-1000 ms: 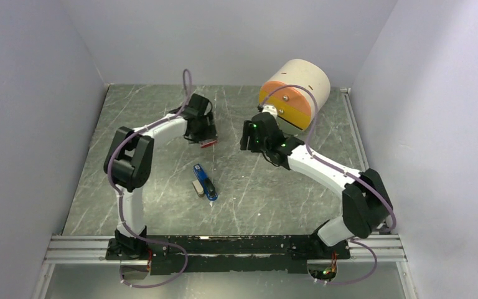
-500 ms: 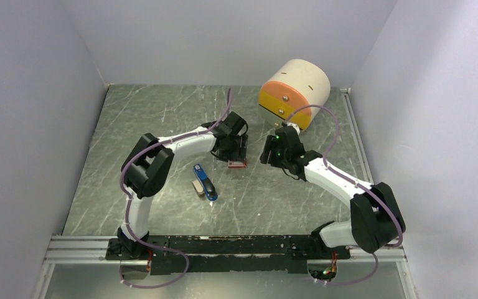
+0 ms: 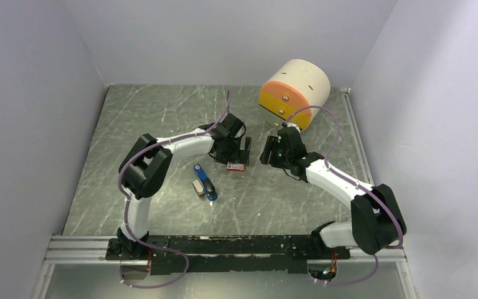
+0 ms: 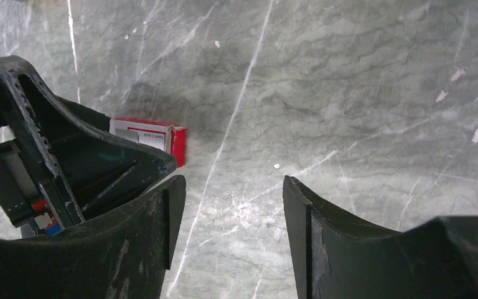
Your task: Load the staples into the stapler
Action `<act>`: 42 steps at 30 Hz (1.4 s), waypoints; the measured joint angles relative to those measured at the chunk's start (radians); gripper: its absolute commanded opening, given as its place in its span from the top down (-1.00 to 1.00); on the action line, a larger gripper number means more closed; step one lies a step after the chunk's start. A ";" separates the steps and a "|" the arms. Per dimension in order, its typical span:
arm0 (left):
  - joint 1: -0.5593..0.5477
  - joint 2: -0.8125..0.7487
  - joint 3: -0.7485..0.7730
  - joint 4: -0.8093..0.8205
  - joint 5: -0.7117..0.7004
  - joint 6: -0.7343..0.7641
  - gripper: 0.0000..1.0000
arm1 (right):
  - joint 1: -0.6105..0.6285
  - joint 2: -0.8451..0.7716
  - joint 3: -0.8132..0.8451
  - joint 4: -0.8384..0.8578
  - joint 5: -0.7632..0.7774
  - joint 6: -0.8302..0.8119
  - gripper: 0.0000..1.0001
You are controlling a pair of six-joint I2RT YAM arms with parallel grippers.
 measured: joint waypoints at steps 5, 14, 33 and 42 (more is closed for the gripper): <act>0.026 -0.063 -0.094 0.045 -0.002 -0.026 -0.65 | -0.001 0.000 0.000 0.052 -0.029 -0.087 -0.13; 0.171 -0.226 -0.298 0.190 0.064 -0.109 -0.32 | 0.030 0.134 0.103 0.100 -0.155 -0.210 -0.13; 0.182 -0.108 -0.294 0.281 0.252 -0.108 0.16 | 0.141 0.391 0.232 0.006 -0.129 -0.172 0.55; 0.182 -0.098 -0.297 0.310 0.268 -0.109 0.27 | 0.141 0.397 0.236 -0.005 -0.148 -0.147 0.83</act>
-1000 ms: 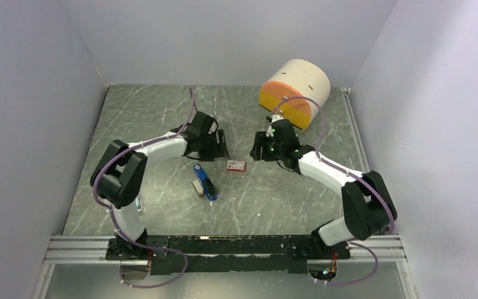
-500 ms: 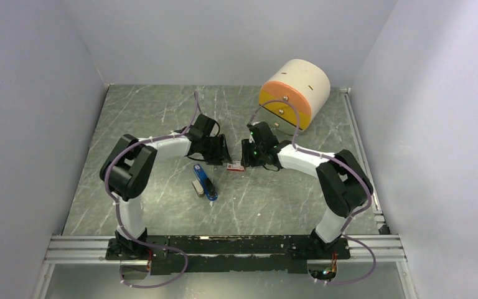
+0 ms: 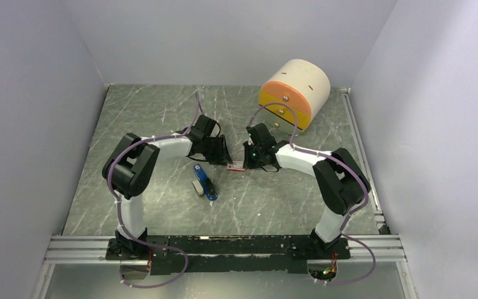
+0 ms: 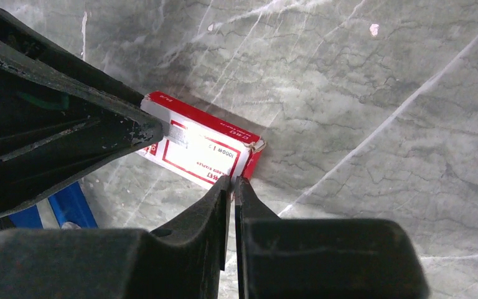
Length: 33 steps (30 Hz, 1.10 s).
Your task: Load the staples into the stapler
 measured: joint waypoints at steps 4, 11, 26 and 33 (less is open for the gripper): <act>0.000 0.000 -0.009 0.015 0.005 -0.001 0.28 | -0.001 -0.003 -0.001 0.001 -0.006 0.008 0.94; 0.000 -0.005 -0.013 0.023 0.005 -0.007 0.09 | -0.001 -0.046 -0.012 0.006 -0.010 0.013 0.37; 0.093 -0.229 -0.140 0.031 -0.068 -0.064 -0.48 | -0.002 -0.100 -0.010 0.088 -0.228 -0.493 -0.20; 0.109 -0.203 -0.141 0.054 0.013 -0.064 -0.38 | -0.001 -0.047 -0.018 0.086 -0.308 -0.747 -0.20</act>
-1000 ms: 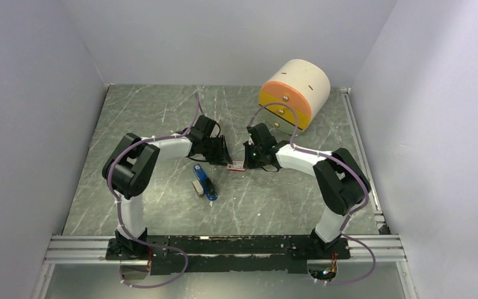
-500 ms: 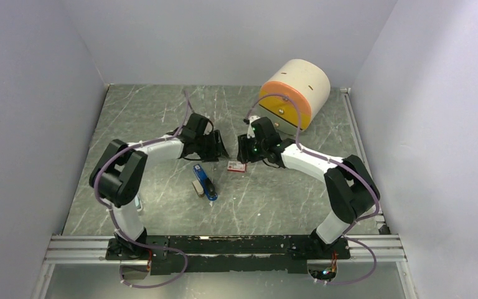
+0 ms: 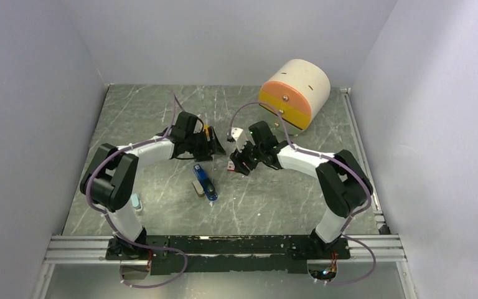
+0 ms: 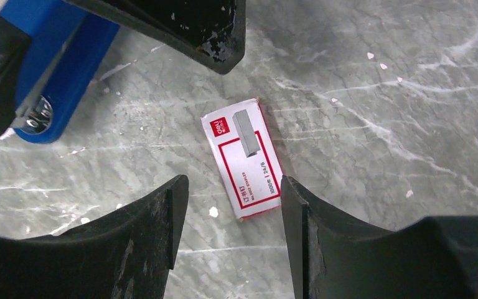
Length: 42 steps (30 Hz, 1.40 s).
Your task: Load the staples into the stapler
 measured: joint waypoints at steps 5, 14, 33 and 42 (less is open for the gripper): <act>0.010 0.035 0.001 0.003 0.047 -0.002 -0.25 | 0.000 0.063 0.034 -0.032 -0.028 -0.121 -0.20; 0.041 0.085 0.011 0.008 0.118 0.002 -0.19 | 0.000 0.128 0.093 -0.077 -0.046 -0.240 -0.18; 0.042 0.173 0.027 0.087 0.296 0.021 0.09 | 0.000 0.158 0.098 -0.088 -0.062 -0.302 0.24; 0.031 0.237 0.032 0.097 0.327 0.015 0.29 | 0.000 0.158 0.097 -0.086 -0.072 -0.309 0.25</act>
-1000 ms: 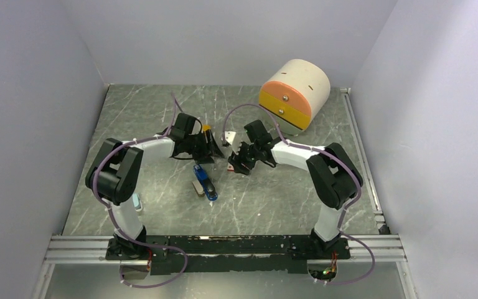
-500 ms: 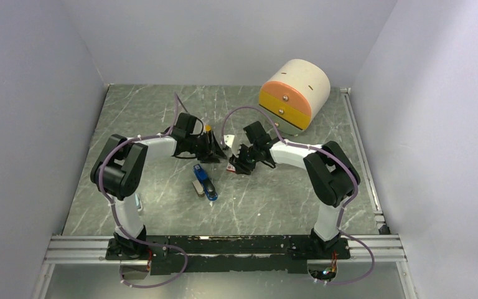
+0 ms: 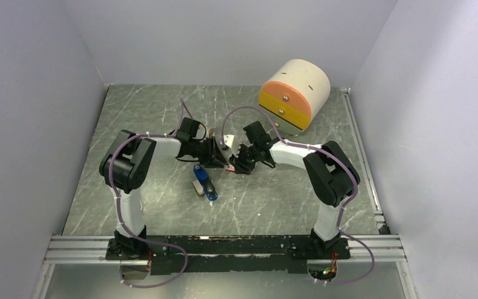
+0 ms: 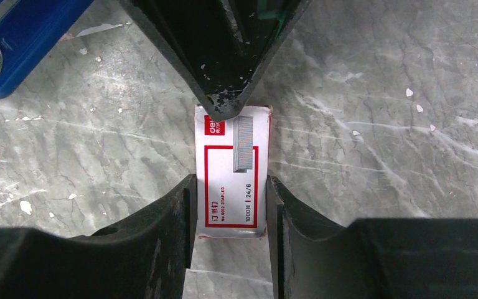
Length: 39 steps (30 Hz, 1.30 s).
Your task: Load the staples into the stapler
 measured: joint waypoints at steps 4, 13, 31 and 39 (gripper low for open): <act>-0.003 0.015 0.000 0.030 0.017 -0.017 0.37 | 0.000 0.000 0.000 0.000 -0.014 -0.001 0.25; -0.010 0.024 0.000 0.062 0.041 -0.031 0.43 | -0.003 0.000 -0.002 0.000 -0.037 0.001 0.23; -0.003 0.071 0.007 0.129 0.146 -0.031 0.39 | 0.002 0.019 0.025 -0.015 -0.022 0.040 0.14; -0.004 0.122 0.072 0.071 0.154 0.018 0.42 | 0.014 0.056 0.078 -0.013 -0.019 0.058 -0.17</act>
